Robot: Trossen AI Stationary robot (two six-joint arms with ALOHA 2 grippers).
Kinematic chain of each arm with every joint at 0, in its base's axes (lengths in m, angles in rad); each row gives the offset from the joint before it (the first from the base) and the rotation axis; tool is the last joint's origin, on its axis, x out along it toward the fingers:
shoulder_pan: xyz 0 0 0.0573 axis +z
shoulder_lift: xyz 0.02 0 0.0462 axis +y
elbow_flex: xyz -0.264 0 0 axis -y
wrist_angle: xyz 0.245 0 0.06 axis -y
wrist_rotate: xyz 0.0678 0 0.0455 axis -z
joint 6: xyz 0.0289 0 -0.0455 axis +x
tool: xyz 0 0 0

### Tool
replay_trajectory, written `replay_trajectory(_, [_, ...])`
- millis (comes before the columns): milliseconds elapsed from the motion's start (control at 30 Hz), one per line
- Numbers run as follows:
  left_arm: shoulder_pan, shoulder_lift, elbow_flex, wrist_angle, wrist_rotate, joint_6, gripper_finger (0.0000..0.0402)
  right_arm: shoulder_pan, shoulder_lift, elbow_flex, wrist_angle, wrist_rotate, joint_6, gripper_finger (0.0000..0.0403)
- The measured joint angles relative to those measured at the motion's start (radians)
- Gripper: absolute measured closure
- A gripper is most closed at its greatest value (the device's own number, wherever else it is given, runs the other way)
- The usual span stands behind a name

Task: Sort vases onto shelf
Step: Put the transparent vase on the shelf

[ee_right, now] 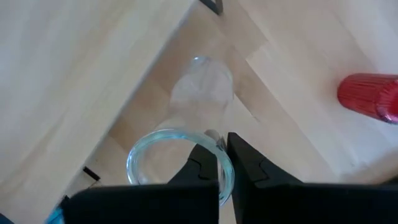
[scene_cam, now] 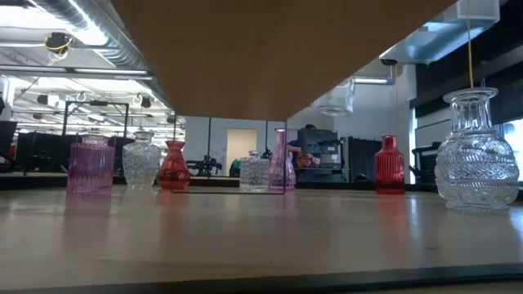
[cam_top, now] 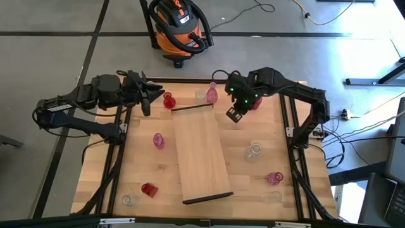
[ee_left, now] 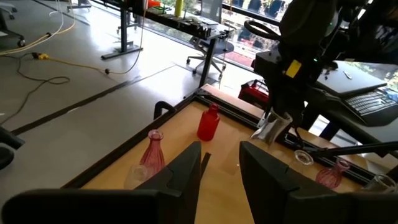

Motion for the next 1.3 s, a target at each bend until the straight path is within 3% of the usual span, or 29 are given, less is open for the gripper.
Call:
replay_trajectory(167, [0.000,0.000,0.000,-0.029,0.016,-0.026,0.0298,0.000,-0.002,0.000,-0.004,-0.015,0.001,0.0403])
replay_trajectory(367, [0.057,0.040,0.000,-0.285,0.186,-0.190,0.0298,0.002,-0.040,0.000,-0.005,-0.013,0.020,0.0403])
replay_trajectory(567, [0.073,0.180,0.000,-0.438,0.333,-0.206,0.0298,0.001,-0.078,-0.001,-0.004,0.011,0.054,0.0403])
replay_trajectory(867, [0.089,0.444,0.000,-0.631,0.337,-0.183,0.0325,0.001,-0.149,-0.001,-0.005,0.013,0.106,0.0403])
replay_trajectory(1033, [0.074,0.523,0.000,-0.529,0.268,-0.153,0.0366,0.001,-0.183,-0.001,-0.005,0.023,0.113,0.0403])
replay_trajectory(1167, [0.072,0.554,0.000,-0.437,0.303,-0.126,0.0395,0.001,-0.212,-0.001,-0.005,0.031,0.128,0.0403])
replay_trajectory(1300, [0.066,0.564,0.000,-0.380,0.311,-0.122,0.0397,0.001,-0.236,-0.001,-0.005,0.040,0.139,0.0403])
